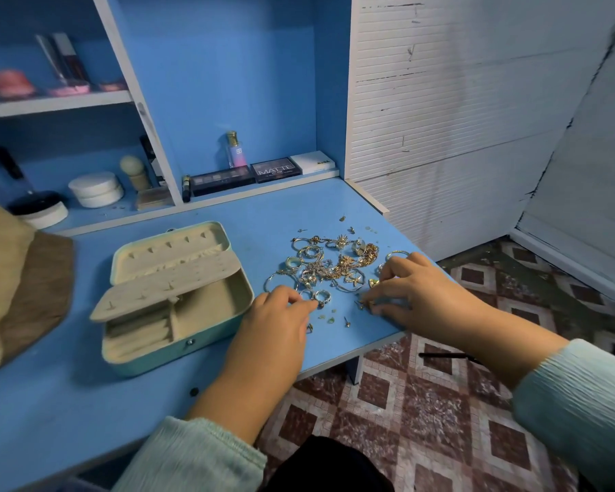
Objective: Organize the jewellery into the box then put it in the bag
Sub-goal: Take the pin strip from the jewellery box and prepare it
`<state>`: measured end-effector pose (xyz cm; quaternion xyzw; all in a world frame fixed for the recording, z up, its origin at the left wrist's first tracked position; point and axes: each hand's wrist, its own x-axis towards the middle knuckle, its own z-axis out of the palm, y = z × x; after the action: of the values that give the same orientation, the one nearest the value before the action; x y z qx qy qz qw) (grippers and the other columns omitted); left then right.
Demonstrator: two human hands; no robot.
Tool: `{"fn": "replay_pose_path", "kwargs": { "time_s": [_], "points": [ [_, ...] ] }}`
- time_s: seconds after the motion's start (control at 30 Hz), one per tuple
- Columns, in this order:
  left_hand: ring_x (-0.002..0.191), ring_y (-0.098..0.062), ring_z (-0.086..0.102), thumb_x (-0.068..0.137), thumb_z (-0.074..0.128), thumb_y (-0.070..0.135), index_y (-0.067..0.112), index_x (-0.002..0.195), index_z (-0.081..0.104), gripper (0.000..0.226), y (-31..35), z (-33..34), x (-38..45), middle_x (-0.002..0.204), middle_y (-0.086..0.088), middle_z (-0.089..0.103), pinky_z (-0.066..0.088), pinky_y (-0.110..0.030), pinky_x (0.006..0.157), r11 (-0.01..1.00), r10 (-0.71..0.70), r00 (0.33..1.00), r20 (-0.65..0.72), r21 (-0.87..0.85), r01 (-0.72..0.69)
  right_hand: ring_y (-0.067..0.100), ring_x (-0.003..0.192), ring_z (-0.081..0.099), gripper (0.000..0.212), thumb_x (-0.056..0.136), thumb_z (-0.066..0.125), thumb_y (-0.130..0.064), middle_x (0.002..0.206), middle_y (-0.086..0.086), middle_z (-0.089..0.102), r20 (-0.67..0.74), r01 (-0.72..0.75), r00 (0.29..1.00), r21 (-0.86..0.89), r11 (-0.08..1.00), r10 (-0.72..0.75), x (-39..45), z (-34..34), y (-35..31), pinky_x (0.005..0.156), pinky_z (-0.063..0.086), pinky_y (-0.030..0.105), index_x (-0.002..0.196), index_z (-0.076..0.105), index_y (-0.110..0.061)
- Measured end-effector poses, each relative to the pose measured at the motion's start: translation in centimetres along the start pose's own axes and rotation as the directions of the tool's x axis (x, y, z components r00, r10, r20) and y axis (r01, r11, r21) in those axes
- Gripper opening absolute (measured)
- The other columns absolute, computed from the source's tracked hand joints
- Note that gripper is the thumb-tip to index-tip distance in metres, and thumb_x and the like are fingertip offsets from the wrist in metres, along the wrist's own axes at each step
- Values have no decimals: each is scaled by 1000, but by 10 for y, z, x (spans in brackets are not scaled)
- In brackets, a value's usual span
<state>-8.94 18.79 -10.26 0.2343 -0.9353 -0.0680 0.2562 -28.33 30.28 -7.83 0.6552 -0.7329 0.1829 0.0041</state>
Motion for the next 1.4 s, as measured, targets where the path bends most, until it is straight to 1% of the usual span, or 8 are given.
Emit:
{"fn": "replay_pose_path", "kwargs": {
  "time_s": [0.23,0.4,0.57,0.8,0.93,1.07,1.23,1.4],
  "points": [
    [73,-25,60,76,69,13,17,93,75,19,5,-3,-4,85,-1,63,52,-35,63,999,-29,999,-24,-35,28,21,92,45,20,85,66,-31,93,-5,55,15,-3,1000,-16,1000,4,2,4,-2,84,42,34,104,72,-27],
    [73,-24,60,72,75,22,25,86,75,15,12,-6,7,85,1,62,52,-34,56,1000,-6,1000,21,23,6,24,73,54,22,80,57,-33,77,-4,61,-63,76,995,-52,996,-80,3,5,-3,63,52,37,85,76,-23],
    [116,-20,40,93,50,39,34,118,62,28,22,-8,18,122,6,46,36,-30,92,993,-81,979,185,102,63,22,63,54,37,84,41,-34,69,-3,59,-145,83,985,-103,991,-98,7,5,-6,58,52,35,74,72,-19],
    [120,-13,32,94,44,47,41,124,54,33,20,-12,16,125,14,40,29,-27,99,985,-137,955,265,143,102,25,77,54,18,88,54,-16,83,5,60,-146,-51,988,56,997,58,11,4,-8,70,47,36,80,67,-8],
    [116,-13,35,94,43,46,41,123,56,32,18,-12,17,122,12,43,31,-27,96,987,-133,960,246,123,105,13,76,51,11,88,55,-7,86,0,58,-121,-140,978,215,967,169,10,-5,-11,68,41,21,83,64,-4],
    [106,-23,45,93,53,34,34,107,68,21,24,-16,27,111,4,51,37,-34,85,993,-59,989,133,111,44,1,66,49,10,87,55,-6,76,-10,55,-92,-225,962,264,938,257,9,-14,-12,61,37,8,85,64,-4],
    [114,-17,32,98,42,39,40,116,58,25,25,-18,43,118,9,37,26,-28,92,961,-34,963,269,275,-43,28,78,63,10,85,54,-5,80,12,68,-60,-287,945,313,905,321,7,-22,-16,62,47,32,76,59,-5],
    [112,-17,33,95,49,35,41,109,62,21,25,-17,49,113,9,39,26,-29,90,947,5,949,314,305,-105,28,79,66,9,86,57,-6,81,8,70,-58,-319,928,384,866,368,7,-25,-19,73,53,40,83,66,-7]
  ]
}}
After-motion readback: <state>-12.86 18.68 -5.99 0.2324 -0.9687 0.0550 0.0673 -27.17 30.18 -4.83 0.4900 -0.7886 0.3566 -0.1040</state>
